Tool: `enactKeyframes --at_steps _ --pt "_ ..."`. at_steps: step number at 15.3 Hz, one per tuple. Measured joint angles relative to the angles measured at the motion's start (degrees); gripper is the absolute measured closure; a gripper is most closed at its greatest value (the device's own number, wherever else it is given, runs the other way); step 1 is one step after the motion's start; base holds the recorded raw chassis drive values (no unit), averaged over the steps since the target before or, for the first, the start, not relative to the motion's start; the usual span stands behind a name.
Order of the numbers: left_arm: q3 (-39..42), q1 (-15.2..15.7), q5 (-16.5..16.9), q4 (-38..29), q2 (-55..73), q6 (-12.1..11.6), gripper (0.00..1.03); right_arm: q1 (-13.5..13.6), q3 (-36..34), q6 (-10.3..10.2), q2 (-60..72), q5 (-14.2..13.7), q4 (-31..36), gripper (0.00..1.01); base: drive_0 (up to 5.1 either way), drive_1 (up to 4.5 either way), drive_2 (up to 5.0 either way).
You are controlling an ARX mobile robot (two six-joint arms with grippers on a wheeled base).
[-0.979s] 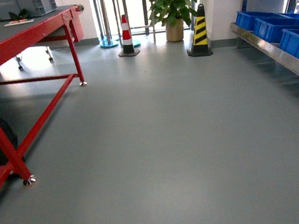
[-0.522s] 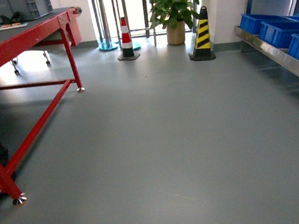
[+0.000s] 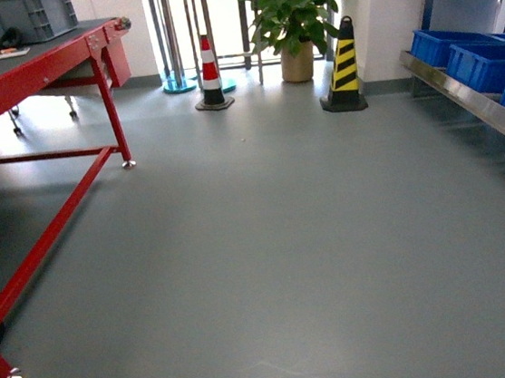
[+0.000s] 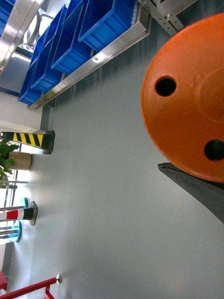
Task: Sort blue parts and orange caps into right shelf containers
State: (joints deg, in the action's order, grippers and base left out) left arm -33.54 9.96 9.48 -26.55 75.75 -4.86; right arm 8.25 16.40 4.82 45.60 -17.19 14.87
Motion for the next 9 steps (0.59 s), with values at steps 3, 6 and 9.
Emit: enactKeyframes --at_steps 3,6,9 --pt "0.0 0.0 0.0 -0.2 -0.07 0.0 0.59 0.0 0.0 0.0 -0.02 -0.02 0.2 0.58 0.1 4.42 -4.2" --pt "-0.02 0.17 -0.13 -0.13 0.07 0.0 0.59 0.0 0.02 0.0 0.02 0.02 0.2 0.58 -1.7 -1.71 -1.7" --pt "0.0 0.15 -0.02 -0.04 0.07 0.02 0.59 0.0 0.02 0.0 -0.02 0.0 0.15 0.58 -1.7 -1.68 -1.7"
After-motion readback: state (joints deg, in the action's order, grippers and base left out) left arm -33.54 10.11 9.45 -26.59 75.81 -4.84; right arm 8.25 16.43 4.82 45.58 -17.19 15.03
